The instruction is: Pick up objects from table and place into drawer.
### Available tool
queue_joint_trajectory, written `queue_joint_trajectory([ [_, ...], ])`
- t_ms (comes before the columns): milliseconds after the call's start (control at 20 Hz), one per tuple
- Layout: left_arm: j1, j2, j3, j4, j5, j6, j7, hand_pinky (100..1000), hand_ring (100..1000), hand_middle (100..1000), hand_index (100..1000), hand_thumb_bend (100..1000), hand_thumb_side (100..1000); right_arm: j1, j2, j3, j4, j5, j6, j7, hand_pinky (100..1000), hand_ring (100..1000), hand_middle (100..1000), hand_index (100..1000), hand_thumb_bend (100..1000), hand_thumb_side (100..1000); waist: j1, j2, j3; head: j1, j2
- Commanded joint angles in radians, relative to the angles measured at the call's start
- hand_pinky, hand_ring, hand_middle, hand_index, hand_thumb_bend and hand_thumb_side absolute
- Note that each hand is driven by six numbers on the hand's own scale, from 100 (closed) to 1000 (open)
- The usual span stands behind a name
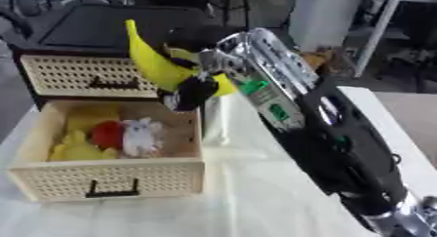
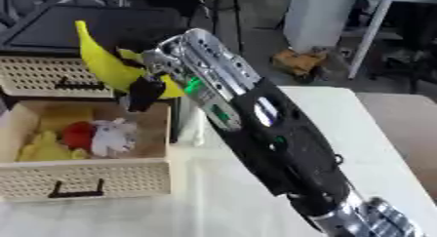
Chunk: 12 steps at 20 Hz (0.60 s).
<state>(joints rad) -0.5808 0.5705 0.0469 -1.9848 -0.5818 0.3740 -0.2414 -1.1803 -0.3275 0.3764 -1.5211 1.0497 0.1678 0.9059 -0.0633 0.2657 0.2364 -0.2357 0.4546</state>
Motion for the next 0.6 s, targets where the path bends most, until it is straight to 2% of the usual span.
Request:
queue_joint_trajectory([
  [50, -0.009, 0.009, 0.018, -0.015, -0.007, 0.007, 0.004, 100, 100, 100, 836, 100, 538, -0.023, 0.009, 0.002, 0.009, 0.022, -0.002, 0.001, 280, 565, 465, 520, 100, 334, 0.008, -0.016, 0.004, -0.005, -0.001],
  [600, -0.011, 0.006, 0.036, -0.015, -0.02, 0.024, 0.025, 100, 100, 100, 836, 100, 536, -0.01, 0.071, 0.015, 0.048, 0.085, -0.003, -0.008, 274, 563, 464, 517, 100, 333, 0.009, -0.014, 0.012, -0.015, -0.011],
])
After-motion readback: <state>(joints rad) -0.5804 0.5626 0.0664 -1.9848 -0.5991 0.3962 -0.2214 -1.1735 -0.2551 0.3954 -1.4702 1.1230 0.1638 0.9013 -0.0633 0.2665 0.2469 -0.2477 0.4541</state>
